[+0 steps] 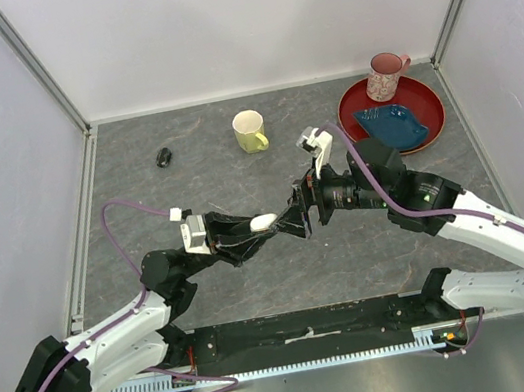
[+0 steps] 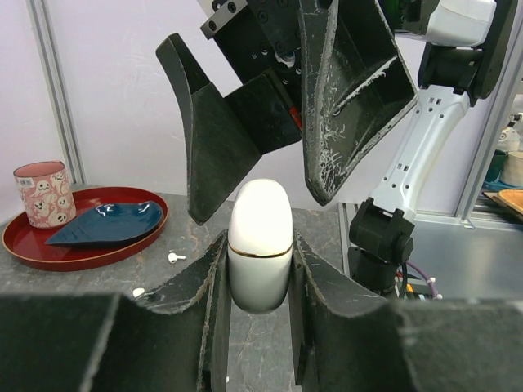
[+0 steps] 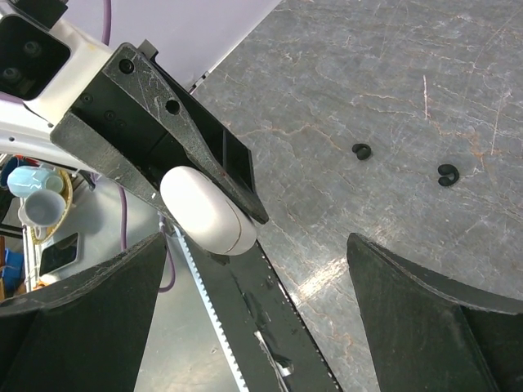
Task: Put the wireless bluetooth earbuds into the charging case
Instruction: Open the charging case.
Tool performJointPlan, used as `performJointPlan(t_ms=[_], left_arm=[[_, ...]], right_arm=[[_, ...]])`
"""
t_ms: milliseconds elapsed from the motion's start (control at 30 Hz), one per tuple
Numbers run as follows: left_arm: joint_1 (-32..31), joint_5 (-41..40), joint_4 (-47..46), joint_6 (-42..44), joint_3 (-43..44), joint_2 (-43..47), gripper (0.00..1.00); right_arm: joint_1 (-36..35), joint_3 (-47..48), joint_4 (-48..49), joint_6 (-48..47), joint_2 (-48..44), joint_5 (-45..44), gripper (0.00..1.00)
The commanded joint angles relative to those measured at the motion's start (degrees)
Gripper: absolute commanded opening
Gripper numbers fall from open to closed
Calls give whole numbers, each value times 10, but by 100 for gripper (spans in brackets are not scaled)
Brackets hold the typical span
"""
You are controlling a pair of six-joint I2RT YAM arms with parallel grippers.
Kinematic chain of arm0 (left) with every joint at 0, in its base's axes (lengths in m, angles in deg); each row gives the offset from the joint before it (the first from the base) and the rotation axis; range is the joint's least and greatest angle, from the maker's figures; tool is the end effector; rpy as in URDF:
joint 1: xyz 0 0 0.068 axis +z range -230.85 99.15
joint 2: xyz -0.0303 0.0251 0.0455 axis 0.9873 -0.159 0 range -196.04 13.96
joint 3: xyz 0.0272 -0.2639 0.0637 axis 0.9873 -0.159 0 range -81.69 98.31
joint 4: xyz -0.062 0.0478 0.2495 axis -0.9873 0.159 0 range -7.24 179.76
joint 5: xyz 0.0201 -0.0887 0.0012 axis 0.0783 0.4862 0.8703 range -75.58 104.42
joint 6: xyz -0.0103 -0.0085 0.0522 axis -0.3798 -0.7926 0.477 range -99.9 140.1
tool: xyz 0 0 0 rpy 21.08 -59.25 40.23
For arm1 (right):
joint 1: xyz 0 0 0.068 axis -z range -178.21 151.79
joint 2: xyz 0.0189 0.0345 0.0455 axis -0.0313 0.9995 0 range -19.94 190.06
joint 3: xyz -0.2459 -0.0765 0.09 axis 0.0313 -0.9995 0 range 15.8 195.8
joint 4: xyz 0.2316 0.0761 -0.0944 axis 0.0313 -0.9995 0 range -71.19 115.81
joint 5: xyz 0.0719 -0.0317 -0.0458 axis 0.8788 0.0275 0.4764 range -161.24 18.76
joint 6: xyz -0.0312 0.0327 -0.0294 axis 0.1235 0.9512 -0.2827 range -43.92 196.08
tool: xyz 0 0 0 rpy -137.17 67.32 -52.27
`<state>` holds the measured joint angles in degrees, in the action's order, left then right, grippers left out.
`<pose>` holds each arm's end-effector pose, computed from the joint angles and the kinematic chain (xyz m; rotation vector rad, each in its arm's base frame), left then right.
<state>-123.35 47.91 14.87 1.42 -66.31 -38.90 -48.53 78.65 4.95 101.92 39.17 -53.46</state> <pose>0.1201 -0.1367 0.2750 0.7812 0.9434 -1.2443 0.1373 0.1824 0.3841 -0.6578 1.9291 1.1713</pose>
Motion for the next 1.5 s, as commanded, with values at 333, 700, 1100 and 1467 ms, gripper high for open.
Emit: performJointPlan(t_ms=[333,700,1100,1467], left_arm=[[-1,17,-33,-19,28,7,2],[0,52,-16,-22,33,9,2],[-1,62,-12,-26,32,8,2],[-1,29,5,-22,18,19,2]], right_arm=[[-2,6,5,-10,11,-42,98],[-2,2,29,23,8,-74,98],[-1,-9,58,45,1,-95,98],[0,-6,86,50,-22,-74,98]])
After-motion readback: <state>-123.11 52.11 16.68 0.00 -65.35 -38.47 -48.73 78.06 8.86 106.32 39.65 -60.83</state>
